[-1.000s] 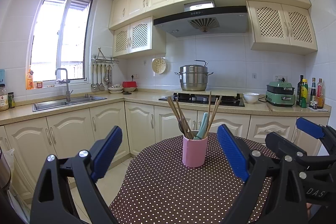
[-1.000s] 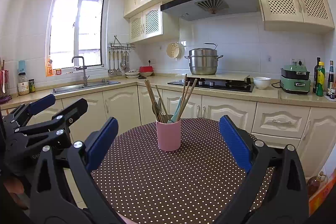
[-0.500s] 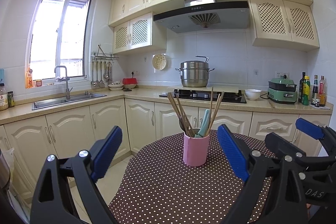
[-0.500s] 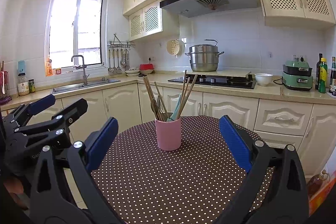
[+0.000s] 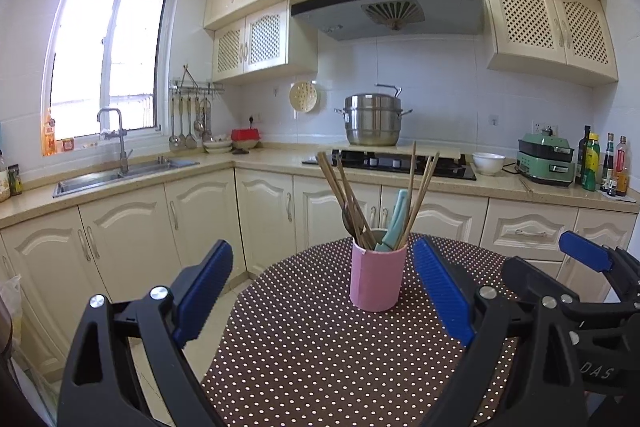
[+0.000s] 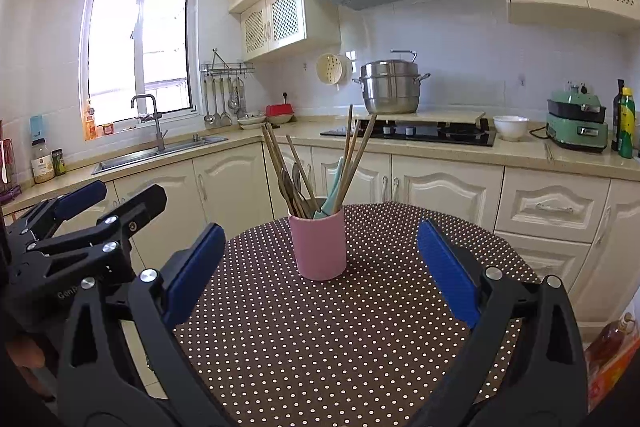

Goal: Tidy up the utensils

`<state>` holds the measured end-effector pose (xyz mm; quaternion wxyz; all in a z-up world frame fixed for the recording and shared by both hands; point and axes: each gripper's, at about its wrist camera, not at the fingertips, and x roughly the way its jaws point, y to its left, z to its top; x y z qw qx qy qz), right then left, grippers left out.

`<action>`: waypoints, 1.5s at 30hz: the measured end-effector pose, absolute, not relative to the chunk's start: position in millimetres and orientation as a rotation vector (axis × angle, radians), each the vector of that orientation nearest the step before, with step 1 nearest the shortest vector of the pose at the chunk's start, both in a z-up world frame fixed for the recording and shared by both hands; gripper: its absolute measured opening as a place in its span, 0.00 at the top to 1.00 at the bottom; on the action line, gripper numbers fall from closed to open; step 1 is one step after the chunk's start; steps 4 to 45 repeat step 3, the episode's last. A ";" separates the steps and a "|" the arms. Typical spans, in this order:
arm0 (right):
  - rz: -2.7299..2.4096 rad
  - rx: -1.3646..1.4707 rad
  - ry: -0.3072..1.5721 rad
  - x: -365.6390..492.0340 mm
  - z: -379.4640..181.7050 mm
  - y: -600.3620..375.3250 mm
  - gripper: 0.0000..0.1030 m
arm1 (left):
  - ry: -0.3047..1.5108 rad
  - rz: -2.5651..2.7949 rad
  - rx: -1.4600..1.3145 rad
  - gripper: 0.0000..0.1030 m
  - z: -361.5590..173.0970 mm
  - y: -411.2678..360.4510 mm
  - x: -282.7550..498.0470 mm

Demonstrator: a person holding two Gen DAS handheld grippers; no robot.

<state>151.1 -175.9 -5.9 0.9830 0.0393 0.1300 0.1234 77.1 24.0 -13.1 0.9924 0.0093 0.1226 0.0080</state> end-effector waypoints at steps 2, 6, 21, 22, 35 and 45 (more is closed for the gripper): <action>0.258 0.094 0.291 162.6 -12.1 -179.4 0.08 | 0.282 0.007 0.016 0.12 -20.4 23.2 90.5; 0.258 0.101 0.315 171.3 -17.2 -181.5 0.08 | 0.317 0.005 0.021 0.12 -26.9 22.1 100.8; 0.258 0.101 0.315 171.3 -17.2 -181.5 0.08 | 0.317 0.005 0.021 0.12 -26.9 22.1 100.8; 0.258 0.101 0.315 171.3 -17.2 -181.5 0.08 | 0.317 0.005 0.021 0.12 -26.9 22.1 100.8; 0.258 0.101 0.315 171.3 -17.2 -181.5 0.08 | 0.317 0.005 0.021 0.12 -26.9 22.1 100.8; 0.258 0.101 0.315 171.3 -17.2 -181.5 0.08 | 0.317 0.005 0.021 0.12 -26.9 22.1 100.8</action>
